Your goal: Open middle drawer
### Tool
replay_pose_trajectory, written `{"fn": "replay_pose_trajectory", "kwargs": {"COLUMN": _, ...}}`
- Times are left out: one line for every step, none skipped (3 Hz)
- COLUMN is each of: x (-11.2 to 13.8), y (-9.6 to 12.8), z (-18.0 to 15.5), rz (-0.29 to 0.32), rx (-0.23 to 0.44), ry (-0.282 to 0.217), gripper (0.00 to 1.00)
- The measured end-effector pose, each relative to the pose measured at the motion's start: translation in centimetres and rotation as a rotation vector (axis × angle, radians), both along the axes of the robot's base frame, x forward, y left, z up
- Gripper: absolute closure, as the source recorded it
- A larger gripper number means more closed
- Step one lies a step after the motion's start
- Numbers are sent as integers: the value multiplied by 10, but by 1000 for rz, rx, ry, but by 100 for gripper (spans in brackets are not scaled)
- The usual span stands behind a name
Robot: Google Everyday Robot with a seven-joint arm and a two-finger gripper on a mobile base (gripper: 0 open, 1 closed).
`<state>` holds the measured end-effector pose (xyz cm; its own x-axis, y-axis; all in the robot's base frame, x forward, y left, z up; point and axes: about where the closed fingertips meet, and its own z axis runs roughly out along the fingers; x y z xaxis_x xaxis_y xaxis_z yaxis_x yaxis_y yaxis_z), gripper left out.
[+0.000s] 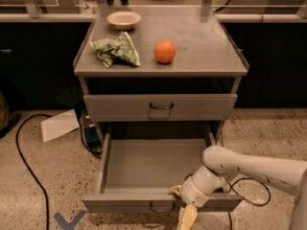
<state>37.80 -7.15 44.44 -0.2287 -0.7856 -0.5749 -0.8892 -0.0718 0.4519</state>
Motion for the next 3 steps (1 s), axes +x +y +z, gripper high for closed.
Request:
{"fn": "replay_pose_trajectory", "kwargs": {"x": -25, "y": -6, "z": 9, "rz": -11, "rx": 26, "ry": 43, "gripper": 0}}
{"fn": "replay_pose_trajectory", "kwargs": {"x": -25, "y": -6, "z": 9, "rz": -11, "rx": 26, "ry": 43, "gripper": 0}}
{"fn": "replay_pose_trajectory", "kwargs": {"x": -40, "y": -3, "z": 10, "rz": 19, "rx": 36, "ry": 50, "gripper": 0}}
